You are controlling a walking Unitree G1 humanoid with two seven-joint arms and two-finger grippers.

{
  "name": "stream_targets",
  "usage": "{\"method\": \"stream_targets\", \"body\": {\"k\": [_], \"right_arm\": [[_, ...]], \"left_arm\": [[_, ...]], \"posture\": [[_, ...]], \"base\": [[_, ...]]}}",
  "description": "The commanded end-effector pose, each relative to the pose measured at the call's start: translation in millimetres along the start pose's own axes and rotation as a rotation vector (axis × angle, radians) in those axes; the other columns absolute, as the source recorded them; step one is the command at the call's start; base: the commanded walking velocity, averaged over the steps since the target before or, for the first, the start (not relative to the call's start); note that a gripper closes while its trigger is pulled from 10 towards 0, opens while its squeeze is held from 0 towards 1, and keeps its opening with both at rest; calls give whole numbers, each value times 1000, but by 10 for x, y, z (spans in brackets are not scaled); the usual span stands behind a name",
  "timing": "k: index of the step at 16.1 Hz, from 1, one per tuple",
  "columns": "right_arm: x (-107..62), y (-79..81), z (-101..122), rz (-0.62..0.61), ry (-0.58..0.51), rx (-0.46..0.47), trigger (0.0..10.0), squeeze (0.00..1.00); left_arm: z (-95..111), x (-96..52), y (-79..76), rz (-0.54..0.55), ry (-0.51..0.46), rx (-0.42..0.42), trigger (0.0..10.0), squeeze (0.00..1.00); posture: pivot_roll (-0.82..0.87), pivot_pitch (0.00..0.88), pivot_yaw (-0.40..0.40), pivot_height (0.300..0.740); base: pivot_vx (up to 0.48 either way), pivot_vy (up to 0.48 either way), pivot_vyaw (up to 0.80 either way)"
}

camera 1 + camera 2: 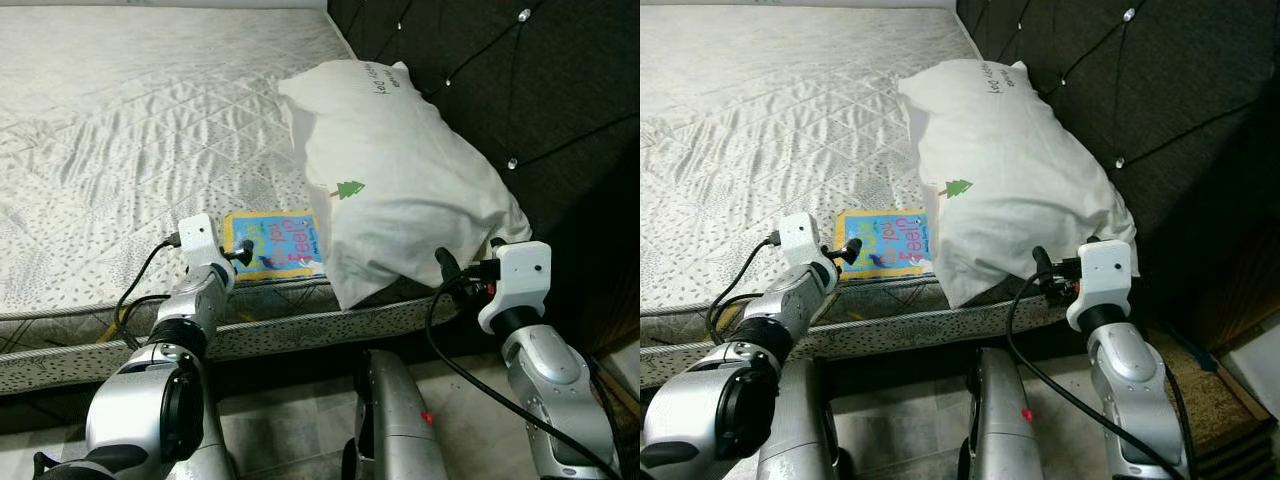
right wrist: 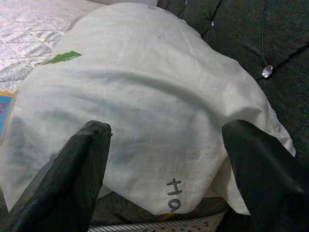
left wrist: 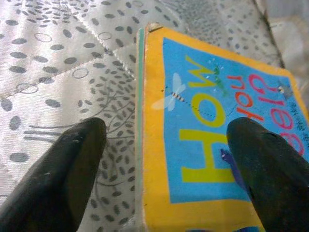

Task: Clean up the room

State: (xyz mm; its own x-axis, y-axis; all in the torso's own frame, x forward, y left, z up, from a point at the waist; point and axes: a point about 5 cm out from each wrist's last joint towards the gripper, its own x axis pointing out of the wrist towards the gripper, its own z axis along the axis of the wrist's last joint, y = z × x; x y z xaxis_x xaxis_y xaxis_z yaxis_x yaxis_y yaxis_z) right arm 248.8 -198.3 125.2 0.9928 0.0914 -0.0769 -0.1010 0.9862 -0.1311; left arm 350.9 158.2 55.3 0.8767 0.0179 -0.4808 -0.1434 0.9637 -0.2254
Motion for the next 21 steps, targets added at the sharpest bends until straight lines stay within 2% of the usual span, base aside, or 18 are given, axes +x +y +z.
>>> {"method": "stream_targets", "body": {"k": [1,3,4,5,7,9,11,13,15,17,19,20,21], "right_arm": [[19,7,13,7,-8,1,10000,0],[33,20,13,8,-12,3,10000,0],[48,28,16,7,-19,8,10000,0],[70,49,22,2,-28,20,10000,0],[89,89,15,2,-31,32,10000,0],[120,192,-5,12,-33,64,10000,0],[139,254,-33,23,-28,97,10000,0],[171,289,-30,25,-36,158,10000,0],[225,366,-21,20,-38,181,10000,0],[256,405,-1,26,-58,211,10000,0],[309,389,46,17,-77,216,10000,0],[336,376,80,10,-93,218,10000,0],[349,370,96,12,-99,216,10000,0]], "left_arm": [[39,7,-22,1,-1,22,10000,1000],[79,6,-32,-2,-22,14,10000,1000],[146,-4,-61,-11,-77,13,10000,1000],[183,-39,-41,-7,-140,44,10000,1000],[185,-105,34,22,-189,67,10000,1000],[170,-367,198,92,-297,156,10000,1000],[176,-624,277,130,-375,206,10000,1000],[253,-881,330,180,-509,251,10000,1000],[159,-1006,395,197,-468,229,10000,1000],[64,-1120,363,176,-439,303,10000,1000],[38,-1159,325,145,-422,336,10000,1000],[42,-1158,334,144,-407,358,10000,655],[48,-1145,345,150,-391,362,10000,0]], "posture": [[-168,0,-57,517],[-160,0,-52,517],[-148,0,-50,517],[-130,0,-48,517],[-99,0,-42,517],[-67,0,-34,517],[-41,0,-30,517],[8,0,-47,517],[20,0,-40,517],[29,0,-31,517],[33,0,-27,537],[34,0,-23,552],[33,0,-21,562]], "base": [[0,0,0],[0,0,0],[0,0,0],[0,0,0],[0,0,0],[0,0,0],[0,0,0],[0,0,0],[0,0,0],[0,0,0],[0,0,0],[0,0,0],[0,0,0]]}}
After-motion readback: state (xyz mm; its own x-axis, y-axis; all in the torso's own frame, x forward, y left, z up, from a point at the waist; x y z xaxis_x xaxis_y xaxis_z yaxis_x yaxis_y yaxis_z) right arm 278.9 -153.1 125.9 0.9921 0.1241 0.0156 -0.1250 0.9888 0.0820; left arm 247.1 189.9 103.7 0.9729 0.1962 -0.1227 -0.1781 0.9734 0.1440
